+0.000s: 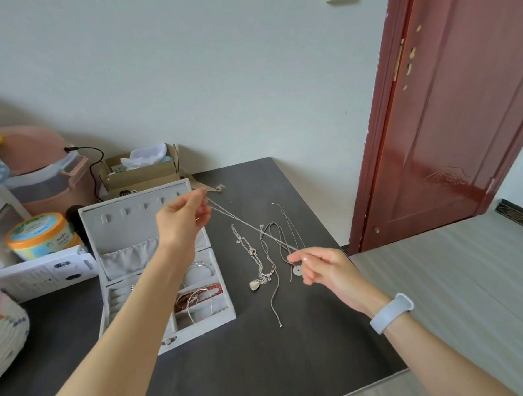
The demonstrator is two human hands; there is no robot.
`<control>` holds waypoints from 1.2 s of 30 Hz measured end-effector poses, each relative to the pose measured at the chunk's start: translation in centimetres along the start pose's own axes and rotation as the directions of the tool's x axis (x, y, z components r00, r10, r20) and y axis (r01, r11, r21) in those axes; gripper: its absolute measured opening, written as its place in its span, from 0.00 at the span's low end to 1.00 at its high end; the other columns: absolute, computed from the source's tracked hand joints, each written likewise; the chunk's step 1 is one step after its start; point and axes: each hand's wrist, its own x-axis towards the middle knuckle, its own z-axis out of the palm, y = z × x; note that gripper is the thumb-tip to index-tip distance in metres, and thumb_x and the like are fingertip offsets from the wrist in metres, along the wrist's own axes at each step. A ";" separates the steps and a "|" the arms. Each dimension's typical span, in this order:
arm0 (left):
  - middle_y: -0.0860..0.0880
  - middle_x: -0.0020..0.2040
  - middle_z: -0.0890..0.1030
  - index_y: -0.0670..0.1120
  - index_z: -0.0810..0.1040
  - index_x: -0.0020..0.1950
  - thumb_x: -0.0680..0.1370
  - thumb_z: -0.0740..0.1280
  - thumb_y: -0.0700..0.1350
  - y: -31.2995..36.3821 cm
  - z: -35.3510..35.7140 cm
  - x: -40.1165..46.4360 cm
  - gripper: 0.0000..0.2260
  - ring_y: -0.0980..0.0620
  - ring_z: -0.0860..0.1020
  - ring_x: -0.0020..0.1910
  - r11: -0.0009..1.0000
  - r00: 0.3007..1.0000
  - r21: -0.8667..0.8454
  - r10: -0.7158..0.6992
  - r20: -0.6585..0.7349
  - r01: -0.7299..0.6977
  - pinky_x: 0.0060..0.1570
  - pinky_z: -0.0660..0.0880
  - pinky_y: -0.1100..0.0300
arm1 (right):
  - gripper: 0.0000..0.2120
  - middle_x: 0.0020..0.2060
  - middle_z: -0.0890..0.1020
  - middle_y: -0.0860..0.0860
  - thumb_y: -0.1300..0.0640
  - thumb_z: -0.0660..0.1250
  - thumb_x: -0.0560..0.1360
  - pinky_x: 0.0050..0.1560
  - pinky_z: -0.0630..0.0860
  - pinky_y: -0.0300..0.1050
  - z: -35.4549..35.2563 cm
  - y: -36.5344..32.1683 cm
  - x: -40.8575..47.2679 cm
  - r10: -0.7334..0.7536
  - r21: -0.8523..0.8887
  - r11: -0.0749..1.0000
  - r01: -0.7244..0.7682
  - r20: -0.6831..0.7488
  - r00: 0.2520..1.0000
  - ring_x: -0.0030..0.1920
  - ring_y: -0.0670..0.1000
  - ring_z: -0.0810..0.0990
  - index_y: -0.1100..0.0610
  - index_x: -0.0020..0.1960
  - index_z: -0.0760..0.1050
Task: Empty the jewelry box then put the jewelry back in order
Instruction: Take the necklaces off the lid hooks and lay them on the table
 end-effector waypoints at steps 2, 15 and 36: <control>0.50 0.29 0.76 0.42 0.78 0.40 0.75 0.67 0.39 -1.6 -0.2 0.8 0.05 0.56 0.73 0.28 0.997 0.999 0.072 -0.009 -0.039 0.012 0.30 0.74 0.70 | 0.12 0.27 0.70 0.48 0.64 0.56 0.78 0.35 0.69 0.37 -1.1 0.4 0.4 0.012 -0.030 0.999 -0.018 -0.170 0.985 0.28 0.45 0.68 0.60 0.49 0.79; 0.46 0.32 0.78 0.41 0.79 0.44 0.75 0.66 0.39 -10.3 8.0 8.3 0.03 0.59 0.75 0.21 0.914 0.989 0.387 -0.145 0.040 0.118 0.26 0.74 0.68 | 0.06 0.44 0.78 0.58 0.68 0.59 0.73 0.39 0.63 0.34 -4.2 5.0 3.4 -0.235 -0.608 0.772 -0.188 -0.547 0.804 0.43 0.56 0.76 0.64 0.45 0.75; 0.48 0.63 0.74 0.51 0.74 0.64 0.78 0.60 0.48 -15.7 14.9 7.5 0.15 0.45 0.65 0.65 0.211 0.823 0.799 0.063 0.564 -0.563 0.61 0.60 0.49 | 0.07 0.44 0.78 0.54 0.62 0.65 0.73 0.43 0.69 0.39 -4.6 6.0 3.9 -0.217 -0.647 0.749 -0.143 -0.444 0.869 0.42 0.50 0.72 0.60 0.50 0.77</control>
